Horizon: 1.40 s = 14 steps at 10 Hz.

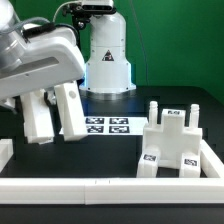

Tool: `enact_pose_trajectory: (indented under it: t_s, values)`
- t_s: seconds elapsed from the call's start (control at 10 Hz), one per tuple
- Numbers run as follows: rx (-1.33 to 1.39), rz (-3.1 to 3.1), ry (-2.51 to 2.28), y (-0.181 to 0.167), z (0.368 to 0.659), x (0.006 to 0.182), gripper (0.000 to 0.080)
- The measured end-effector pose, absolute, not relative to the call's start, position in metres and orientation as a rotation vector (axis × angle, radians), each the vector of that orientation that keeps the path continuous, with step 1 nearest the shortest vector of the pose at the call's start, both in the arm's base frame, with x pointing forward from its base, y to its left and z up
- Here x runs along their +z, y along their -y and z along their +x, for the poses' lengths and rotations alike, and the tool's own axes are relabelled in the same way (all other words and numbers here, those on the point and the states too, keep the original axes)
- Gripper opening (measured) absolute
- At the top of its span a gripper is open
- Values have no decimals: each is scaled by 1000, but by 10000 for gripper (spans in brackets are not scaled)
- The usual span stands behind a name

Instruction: Assemble chair

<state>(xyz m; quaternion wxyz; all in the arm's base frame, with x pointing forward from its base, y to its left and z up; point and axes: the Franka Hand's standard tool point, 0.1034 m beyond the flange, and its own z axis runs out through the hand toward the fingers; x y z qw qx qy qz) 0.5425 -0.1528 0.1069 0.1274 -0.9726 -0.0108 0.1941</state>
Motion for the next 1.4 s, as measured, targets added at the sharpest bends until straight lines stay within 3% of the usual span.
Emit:
enact_pose_trajectory:
  t_s: [0.3,0.9,1.1,1.4]
  values:
    - [175,-2996,94,169,572,130,396]
    - [-5,-3095,10,159,570,119,396]
    - [-157,-3256,16,121,572,108,396]
    - [-212,-3303,-44,127,568,100,396]
